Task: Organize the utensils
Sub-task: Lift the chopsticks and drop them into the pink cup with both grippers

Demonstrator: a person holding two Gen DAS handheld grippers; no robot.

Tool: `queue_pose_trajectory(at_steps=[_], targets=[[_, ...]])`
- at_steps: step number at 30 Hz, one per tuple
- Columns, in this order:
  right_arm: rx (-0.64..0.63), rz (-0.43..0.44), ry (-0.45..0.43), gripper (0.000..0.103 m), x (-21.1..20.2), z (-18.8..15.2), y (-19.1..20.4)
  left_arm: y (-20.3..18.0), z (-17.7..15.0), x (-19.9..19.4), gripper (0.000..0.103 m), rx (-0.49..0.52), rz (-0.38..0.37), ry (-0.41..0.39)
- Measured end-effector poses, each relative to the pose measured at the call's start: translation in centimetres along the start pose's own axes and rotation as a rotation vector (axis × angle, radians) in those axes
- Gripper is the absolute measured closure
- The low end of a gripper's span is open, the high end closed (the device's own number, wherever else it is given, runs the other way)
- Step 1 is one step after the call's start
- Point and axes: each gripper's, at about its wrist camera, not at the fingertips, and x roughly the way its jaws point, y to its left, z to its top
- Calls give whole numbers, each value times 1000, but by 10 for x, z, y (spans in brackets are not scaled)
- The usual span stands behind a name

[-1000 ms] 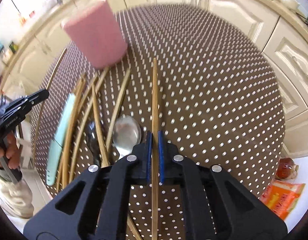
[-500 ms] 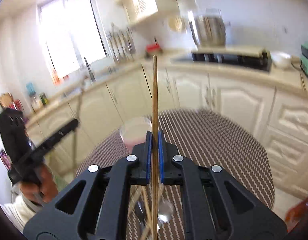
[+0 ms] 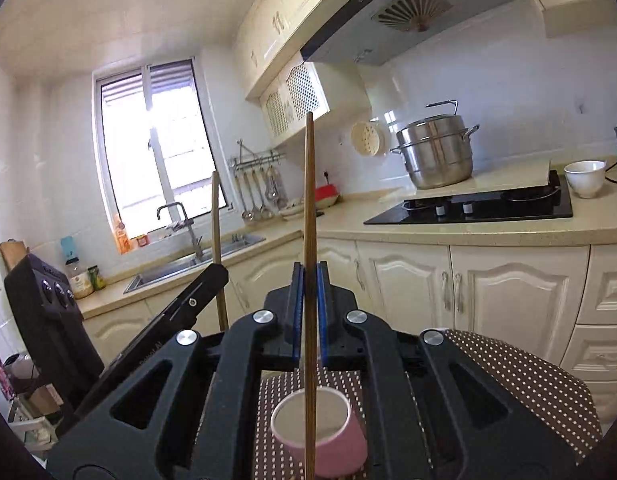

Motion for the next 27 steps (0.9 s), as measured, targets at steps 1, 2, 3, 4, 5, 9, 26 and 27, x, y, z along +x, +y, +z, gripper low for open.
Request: queue_pose_trajectory(at_steps=[1,2,3,4,5,9,26,27], targets=[[9,-8,-11,96,5,0,-2,2,-1,3,97,-2,7,-13],[17,-13,-23,96,6,-2,-4,3,-1,7,97,-6,9,-20],[24,-12,-27,96,9,-2,-5,4,-3,12,97,-6,12,-25],[29,-17,-30,96,13,-3,-6,5,-4,16,97,-6,17,-29],[27,-23,-33,96,16,-6,-5,7,-5,18,97,-4,19,-31],[14,-29,-29,96,26,-14,-4,9,-12,29,97,-3,31,-26],[-12,-41,46,96,20,-42,1,16,-39,3,69,110,48,89],[-15,-43,49,96,18,-43,2,15,-38,0,68,125,60,96]])
